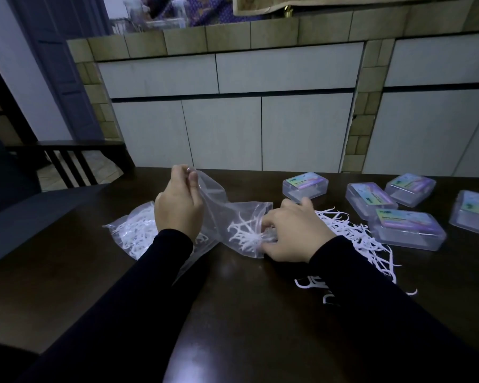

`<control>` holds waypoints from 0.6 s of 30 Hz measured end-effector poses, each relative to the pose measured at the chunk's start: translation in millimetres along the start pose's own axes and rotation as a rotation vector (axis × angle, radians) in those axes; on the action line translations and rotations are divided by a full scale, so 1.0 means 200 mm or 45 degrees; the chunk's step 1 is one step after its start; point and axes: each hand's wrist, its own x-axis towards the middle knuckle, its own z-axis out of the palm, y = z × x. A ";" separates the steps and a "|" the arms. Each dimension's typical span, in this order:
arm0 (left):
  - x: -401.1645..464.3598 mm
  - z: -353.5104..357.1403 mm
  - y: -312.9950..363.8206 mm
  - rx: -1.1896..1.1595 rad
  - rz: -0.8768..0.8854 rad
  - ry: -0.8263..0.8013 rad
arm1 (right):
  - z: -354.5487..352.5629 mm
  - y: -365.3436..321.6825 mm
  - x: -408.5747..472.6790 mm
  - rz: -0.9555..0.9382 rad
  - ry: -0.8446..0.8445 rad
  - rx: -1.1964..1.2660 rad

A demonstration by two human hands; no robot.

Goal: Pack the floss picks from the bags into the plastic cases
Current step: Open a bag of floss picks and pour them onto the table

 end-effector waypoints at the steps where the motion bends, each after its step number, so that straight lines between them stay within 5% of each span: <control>1: 0.00 0.00 0.00 -0.003 -0.011 -0.002 | -0.02 0.01 -0.01 -0.012 0.021 -0.024; 18: 0.00 -0.04 0.04 -0.074 -0.028 -0.010 | 0.05 -0.01 0.01 -0.097 0.010 -0.040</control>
